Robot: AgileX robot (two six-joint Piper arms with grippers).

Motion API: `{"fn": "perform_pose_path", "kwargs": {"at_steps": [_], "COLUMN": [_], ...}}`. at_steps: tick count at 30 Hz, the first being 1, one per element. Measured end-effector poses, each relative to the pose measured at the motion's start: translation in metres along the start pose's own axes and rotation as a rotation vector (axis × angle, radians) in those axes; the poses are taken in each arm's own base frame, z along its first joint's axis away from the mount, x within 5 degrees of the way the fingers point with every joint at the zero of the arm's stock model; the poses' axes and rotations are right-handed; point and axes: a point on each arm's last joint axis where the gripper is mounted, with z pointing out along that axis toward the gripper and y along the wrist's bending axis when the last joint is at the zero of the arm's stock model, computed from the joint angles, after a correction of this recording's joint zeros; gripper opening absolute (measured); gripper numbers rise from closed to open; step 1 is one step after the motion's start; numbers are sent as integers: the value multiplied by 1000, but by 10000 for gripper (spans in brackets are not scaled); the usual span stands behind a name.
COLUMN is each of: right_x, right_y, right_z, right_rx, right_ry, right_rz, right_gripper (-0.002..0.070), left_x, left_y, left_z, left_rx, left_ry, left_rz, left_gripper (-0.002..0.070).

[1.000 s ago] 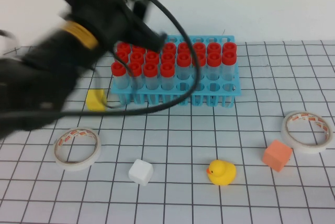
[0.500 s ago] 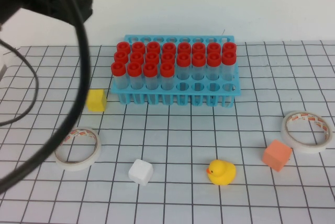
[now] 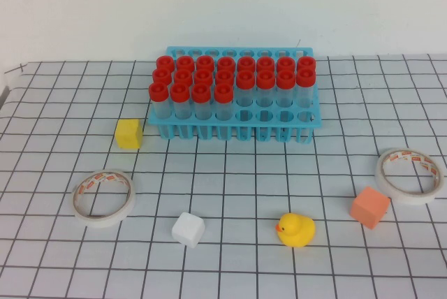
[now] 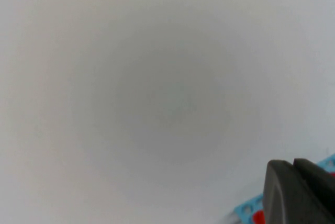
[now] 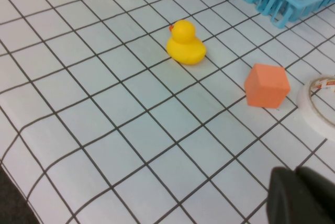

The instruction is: Place the test tubes

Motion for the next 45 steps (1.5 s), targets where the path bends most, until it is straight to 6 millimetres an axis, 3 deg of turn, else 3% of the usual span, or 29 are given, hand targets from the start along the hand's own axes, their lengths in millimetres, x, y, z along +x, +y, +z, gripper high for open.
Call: {"fn": "perform_pose_path", "kwargs": {"at_steps": [7,19,23,31,45], "right_x": [0,0,0,0,0], "right_y": [0,0,0,0,0], "right_z": [0,0,0,0,0], "right_rx": [0,0,0,-1,-1], "right_ry": [0,0,0,0,0], "right_rz": [0,0,0,1,1], "right_gripper": [-1,-1,-1,-1,-1], "left_x": [77,208,218,243,243], "left_y": [-7,-56,-60,-72,-73], "left_z": [-47,-108,-112,-117,-118], "left_rx": [-145,-239,-226,-150,-143], "left_ry": [130,77,127,417,431], "left_rz": [-97,-194,-231,-337,-354], "left_gripper": [0,0,0,0,-1]}}
